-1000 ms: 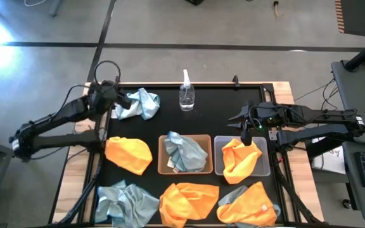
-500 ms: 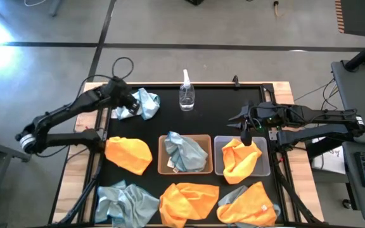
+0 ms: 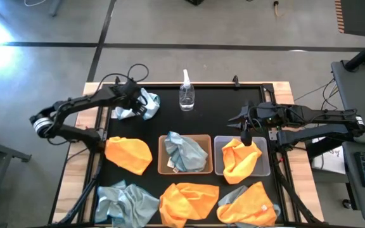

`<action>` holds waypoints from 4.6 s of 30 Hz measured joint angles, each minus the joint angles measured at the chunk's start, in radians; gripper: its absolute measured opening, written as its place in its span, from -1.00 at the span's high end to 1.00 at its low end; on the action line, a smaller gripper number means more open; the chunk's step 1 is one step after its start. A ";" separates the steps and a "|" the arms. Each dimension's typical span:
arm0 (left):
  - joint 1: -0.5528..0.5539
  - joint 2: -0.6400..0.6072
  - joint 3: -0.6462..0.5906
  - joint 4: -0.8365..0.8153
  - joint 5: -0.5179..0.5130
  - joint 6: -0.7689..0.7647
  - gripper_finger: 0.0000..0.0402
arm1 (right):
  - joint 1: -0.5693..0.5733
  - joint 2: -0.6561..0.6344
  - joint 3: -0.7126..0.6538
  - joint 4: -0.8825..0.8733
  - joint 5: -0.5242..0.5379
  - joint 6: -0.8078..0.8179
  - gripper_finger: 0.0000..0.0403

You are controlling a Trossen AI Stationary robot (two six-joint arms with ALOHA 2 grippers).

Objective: Sort microfiber towel by color & place in baskets
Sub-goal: Put the blue towel into the orange bin

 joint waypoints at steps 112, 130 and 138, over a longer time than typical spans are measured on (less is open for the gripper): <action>-0.549 -0.161 0.549 -0.006 0.227 -0.078 0.91 | 0.000 0.000 -0.019 -0.046 -0.008 0.026 0.62; -0.852 0.175 0.897 -0.039 0.227 0.037 0.91 | 0.000 0.000 -0.026 -0.045 -0.008 0.026 0.60; -0.879 0.328 1.096 -0.320 0.042 0.049 0.91 | 0.000 0.000 -0.027 -0.046 -0.009 0.026 0.64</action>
